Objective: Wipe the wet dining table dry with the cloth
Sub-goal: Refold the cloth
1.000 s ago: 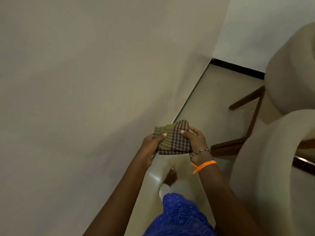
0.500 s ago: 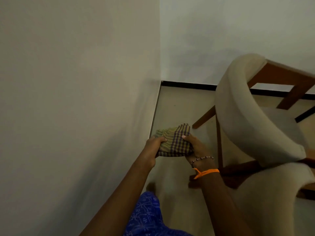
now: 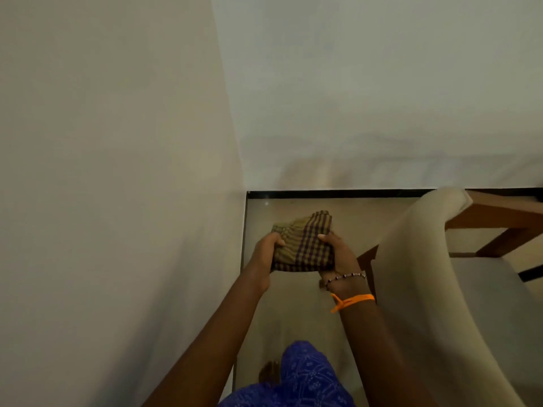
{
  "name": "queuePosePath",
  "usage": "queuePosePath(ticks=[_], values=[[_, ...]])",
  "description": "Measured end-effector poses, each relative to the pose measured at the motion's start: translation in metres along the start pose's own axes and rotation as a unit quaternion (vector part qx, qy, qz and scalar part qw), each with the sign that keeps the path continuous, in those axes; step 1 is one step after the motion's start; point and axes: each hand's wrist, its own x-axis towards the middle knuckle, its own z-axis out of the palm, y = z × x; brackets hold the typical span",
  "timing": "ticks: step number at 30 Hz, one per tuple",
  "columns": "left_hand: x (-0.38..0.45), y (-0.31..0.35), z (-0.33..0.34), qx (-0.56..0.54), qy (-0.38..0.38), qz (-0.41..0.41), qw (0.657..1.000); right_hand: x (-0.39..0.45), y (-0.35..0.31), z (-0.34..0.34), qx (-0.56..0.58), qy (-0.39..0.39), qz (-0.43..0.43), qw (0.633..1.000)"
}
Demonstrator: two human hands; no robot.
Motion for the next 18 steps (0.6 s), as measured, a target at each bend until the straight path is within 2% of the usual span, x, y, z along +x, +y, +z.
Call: queuePosePath(ticks=[9,14,18], values=[[0.166,0.119,0.104,0.072,-0.084,0.017,0.994,0.158,-0.126,0.036,0.081,0.035,-0.027,0.996],[0.247,0.186,0.190,0.145,-0.102,0.012,0.984,0.243,-0.215,0.043,0.101,0.050,-0.066,0.991],[0.297,0.225,0.263,0.172,-0.152,-0.009,0.973,0.287,-0.278,0.027,0.123,0.080,-0.104,0.984]])
